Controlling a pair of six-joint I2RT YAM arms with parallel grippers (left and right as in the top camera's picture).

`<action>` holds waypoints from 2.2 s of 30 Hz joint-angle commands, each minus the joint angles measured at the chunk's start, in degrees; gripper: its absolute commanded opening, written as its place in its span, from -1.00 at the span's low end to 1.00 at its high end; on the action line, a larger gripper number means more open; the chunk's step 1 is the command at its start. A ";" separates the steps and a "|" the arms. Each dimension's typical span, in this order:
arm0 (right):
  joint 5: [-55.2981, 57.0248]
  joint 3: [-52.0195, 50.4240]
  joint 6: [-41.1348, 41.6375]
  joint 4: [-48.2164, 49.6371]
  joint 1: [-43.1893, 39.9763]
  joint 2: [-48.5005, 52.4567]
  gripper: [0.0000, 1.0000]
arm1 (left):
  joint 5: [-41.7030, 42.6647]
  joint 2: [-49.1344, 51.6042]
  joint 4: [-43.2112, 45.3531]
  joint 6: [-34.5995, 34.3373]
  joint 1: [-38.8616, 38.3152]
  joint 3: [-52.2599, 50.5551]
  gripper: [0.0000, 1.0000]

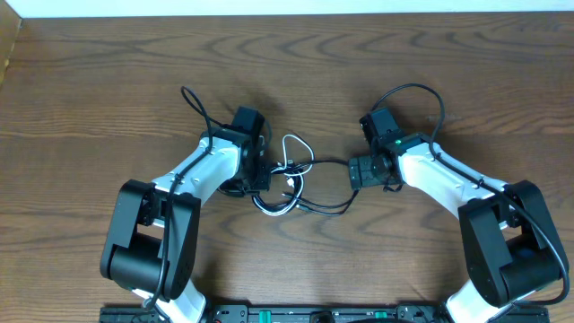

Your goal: Untangle cables

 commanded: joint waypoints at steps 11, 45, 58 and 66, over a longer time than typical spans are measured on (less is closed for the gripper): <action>-18.27 -2.54 -10.03 -3.30 -0.13 3.13 0.87 | -3.32 0.63 -0.39 -0.50 0.63 -0.35 -0.83; 25.07 -9.46 0.44 -5.35 -5.53 3.13 0.86 | -4.22 0.63 -0.39 -0.50 0.63 -0.35 -0.82; 2.08 -2.05 -1.70 -4.68 -5.62 1.60 0.73 | -3.10 0.55 -2.10 -0.46 0.63 1.11 -0.85; -18.40 10.47 -1.73 -10.19 -4.26 -1.86 0.75 | 0.98 -2.23 -2.10 3.06 0.63 1.14 -0.86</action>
